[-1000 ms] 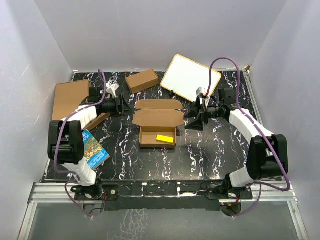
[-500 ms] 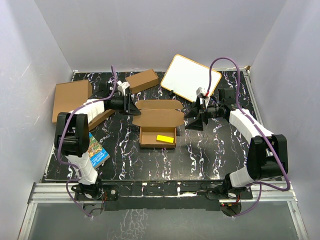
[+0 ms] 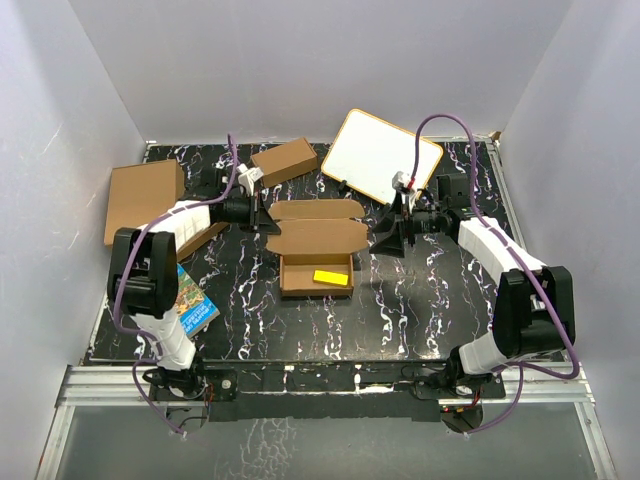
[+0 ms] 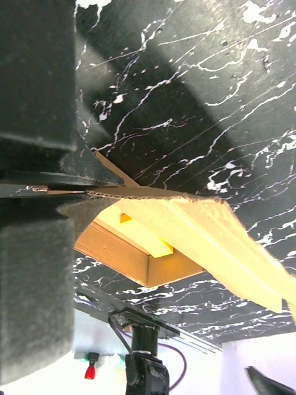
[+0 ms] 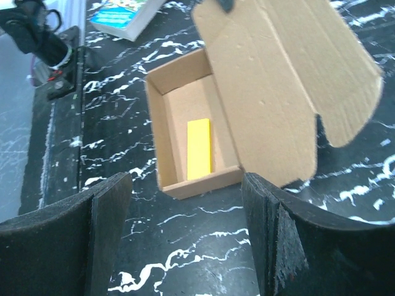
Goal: Fold the paper box
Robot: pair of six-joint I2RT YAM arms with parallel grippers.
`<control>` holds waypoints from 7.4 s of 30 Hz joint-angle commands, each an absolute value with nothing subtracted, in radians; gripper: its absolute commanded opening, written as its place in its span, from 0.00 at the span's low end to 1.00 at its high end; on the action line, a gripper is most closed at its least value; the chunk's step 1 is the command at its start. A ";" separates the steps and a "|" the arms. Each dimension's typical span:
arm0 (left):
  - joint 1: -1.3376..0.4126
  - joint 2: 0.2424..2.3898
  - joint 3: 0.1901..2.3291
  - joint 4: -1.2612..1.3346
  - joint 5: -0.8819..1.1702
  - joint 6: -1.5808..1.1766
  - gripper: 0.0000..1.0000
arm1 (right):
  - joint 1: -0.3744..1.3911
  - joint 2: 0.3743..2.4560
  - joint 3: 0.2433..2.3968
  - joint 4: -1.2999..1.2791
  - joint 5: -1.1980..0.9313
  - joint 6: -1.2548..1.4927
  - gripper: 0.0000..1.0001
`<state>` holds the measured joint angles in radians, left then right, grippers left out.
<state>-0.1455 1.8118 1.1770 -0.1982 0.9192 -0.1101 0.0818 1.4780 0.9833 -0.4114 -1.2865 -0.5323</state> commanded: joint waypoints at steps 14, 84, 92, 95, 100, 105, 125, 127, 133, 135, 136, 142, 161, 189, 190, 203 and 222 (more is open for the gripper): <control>-0.291 1.467 0.856 0.163 0.790 -0.184 0.00 | 0.008 1.566 0.989 -0.237 -1.084 -0.295 0.77; -0.350 1.477 0.960 0.023 0.715 -0.133 0.00 | 0.023 1.550 1.053 -0.373 -1.102 -0.439 0.08; -0.395 1.436 0.946 0.048 0.607 -0.153 0.00 | 0.023 1.530 1.034 -0.323 -1.076 -0.384 0.08; -0.419 1.425 0.931 0.079 0.543 -0.178 0.00 | 0.023 1.517 1.015 -0.267 -1.050 -0.338 0.08; -0.463 1.409 0.913 0.138 0.429 -0.220 0.00 | 0.052 1.500 0.996 -0.182 -0.973 -0.266 0.08; -0.500 1.404 0.900 0.207 0.315 -0.252 0.00 | 0.134 1.477 0.999 -0.101 -0.835 -0.224 0.08; -0.609 1.524 0.917 0.368 -0.102 -0.291 0.00 | 0.341 1.485 0.894 0.314 -0.304 -0.005 0.08; -0.629 1.527 0.913 0.381 -0.142 -0.294 0.00 | 0.346 1.484 0.881 0.330 -0.297 0.002 0.08; -0.689 1.560 0.943 0.358 -0.273 -0.318 0.00 | 0.350 1.475 0.823 0.375 -0.255 0.043 0.08; -0.710 1.565 0.933 0.366 -0.334 -0.342 0.00 | 0.350 1.472 0.806 0.386 -0.236 0.072 0.09; -0.719 1.567 0.925 0.373 -0.358 -0.352 0.00 | 0.350 1.470 0.799 0.391 -0.235 0.081 0.09; -0.793 1.581 0.911 0.391 -0.533 -0.387 0.00 | 0.365 1.472 0.771 0.446 -0.231 0.121 0.10; -0.811 1.670 0.901 0.558 -0.647 -0.363 0.00 | 0.458 1.559 0.692 0.764 -0.097 0.131 0.11; -0.902 1.550 0.788 0.460 -0.656 -0.402 0.00 | 0.469 1.421 0.599 0.590 -0.166 0.083 0.14; -0.903 1.549 0.788 0.459 -0.656 -0.401 0.00 | 0.469 1.417 0.601 0.581 -0.172 0.079 0.14; -0.907 1.476 0.790 0.371 -0.645 -0.434 0.17 | 0.469 1.394 0.582 0.543 -0.177 0.044 0.12; -0.907 1.270 0.769 0.209 -0.561 -0.473 0.61 | 0.469 1.397 0.568 0.550 -0.185 0.033 0.10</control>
